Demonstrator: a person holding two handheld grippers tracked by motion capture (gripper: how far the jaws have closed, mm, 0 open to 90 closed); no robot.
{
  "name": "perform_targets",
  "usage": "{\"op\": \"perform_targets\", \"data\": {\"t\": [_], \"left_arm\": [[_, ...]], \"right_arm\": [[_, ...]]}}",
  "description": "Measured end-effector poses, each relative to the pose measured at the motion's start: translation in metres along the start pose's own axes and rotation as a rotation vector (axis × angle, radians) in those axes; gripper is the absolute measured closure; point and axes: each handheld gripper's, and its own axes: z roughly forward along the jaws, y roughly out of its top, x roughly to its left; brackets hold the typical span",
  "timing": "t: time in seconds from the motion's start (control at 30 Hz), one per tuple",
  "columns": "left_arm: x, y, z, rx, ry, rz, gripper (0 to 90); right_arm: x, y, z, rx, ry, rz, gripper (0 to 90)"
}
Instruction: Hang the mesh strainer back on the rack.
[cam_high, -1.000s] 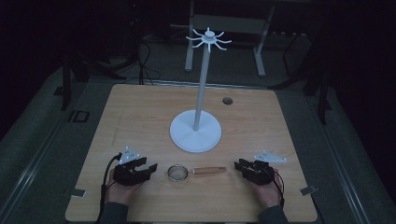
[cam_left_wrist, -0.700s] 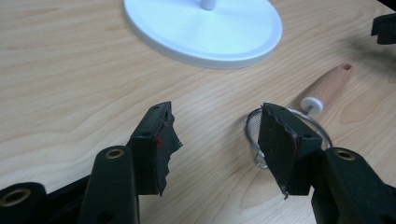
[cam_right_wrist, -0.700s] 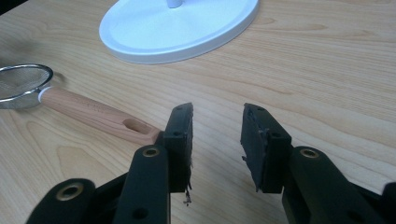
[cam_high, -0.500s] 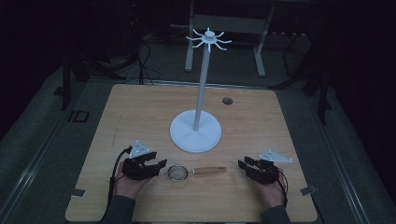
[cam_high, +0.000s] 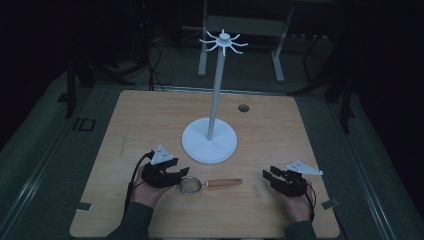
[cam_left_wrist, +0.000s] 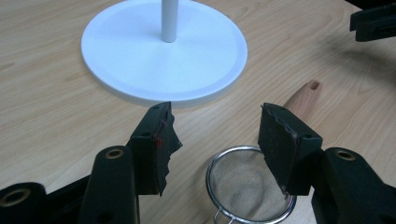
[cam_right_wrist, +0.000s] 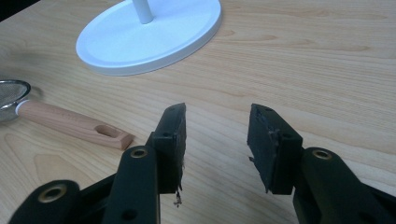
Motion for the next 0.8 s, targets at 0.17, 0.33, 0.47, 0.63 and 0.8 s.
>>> {"op": "perform_targets", "data": {"t": [0.17, 0.33, 0.47, 0.63, 0.8], "left_arm": [[-0.003, 0.008, 0.005, 0.019, -0.023, 0.029, 46.4], [-0.008, 0.016, 0.011, 0.048, -0.05, 0.075, 47.6], [-0.012, 0.022, 0.017, 0.068, -0.068, 0.099, 47.6], [-0.015, 0.028, 0.022, 0.091, -0.089, 0.124, 47.5], [-0.02, 0.034, 0.029, 0.129, -0.107, 0.173, 47.5]], "right_arm": [[-0.002, 0.001, 0.0, 0.001, 0.0, 0.002, 55.5], [-0.001, 0.001, 0.0, 0.014, -0.016, -0.009, 54.9], [-0.002, 0.001, 0.0, 0.022, -0.022, -0.008, 54.4], [-0.003, 0.001, -0.001, 0.025, -0.028, -0.011, 54.1], [-0.003, 0.0, -0.001, 0.026, -0.039, -0.016, 53.0]]}}
